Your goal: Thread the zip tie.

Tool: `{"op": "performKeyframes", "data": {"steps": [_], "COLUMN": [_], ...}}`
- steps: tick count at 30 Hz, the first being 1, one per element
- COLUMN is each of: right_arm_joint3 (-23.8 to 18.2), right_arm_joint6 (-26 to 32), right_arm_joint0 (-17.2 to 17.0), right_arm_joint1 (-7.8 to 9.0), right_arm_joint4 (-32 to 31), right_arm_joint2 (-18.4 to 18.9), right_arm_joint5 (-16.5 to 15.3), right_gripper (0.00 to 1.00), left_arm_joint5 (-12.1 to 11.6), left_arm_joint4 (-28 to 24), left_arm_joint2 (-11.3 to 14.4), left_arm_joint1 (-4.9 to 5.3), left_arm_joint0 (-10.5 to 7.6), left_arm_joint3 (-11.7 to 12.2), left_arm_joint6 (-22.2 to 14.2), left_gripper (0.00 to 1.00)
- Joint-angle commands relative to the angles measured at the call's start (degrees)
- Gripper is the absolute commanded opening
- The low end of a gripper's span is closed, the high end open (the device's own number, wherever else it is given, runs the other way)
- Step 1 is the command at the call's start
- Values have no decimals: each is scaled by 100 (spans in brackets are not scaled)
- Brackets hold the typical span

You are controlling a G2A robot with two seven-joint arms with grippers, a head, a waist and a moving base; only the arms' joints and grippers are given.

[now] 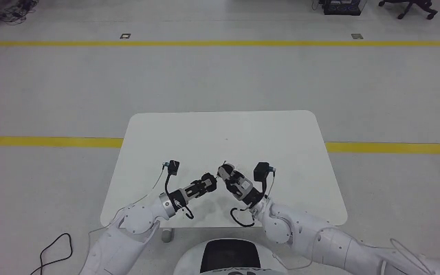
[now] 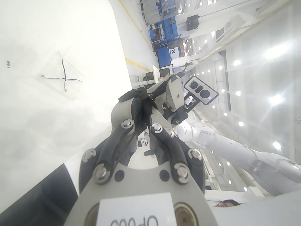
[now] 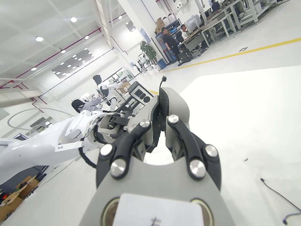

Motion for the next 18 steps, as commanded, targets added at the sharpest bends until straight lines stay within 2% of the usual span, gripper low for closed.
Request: {"op": "performKeyframes", "data": {"steps": [1, 8, 18], "right_arm_joint3": [3, 24, 4], "right_arm_joint6": [-67, -409, -455], "right_arm_joint0": [43, 211, 201], "right_arm_joint1": [8, 49, 67], "right_arm_joint4": [-21, -196, -323], "right_arm_joint2": [-71, -338, -338], "right_arm_joint5": [0, 0, 0], "right_gripper": [0, 0, 0], "left_arm_joint5": [0, 0, 0], "left_arm_joint4": [0, 0, 0], "left_arm_joint2": [0, 0, 0], "left_arm_joint1": [0, 0, 0], "left_arm_joint0": [0, 0, 0], "left_arm_joint3": [0, 0, 0], "left_arm_joint6": [0, 0, 0], "left_gripper": [0, 0, 0]}}
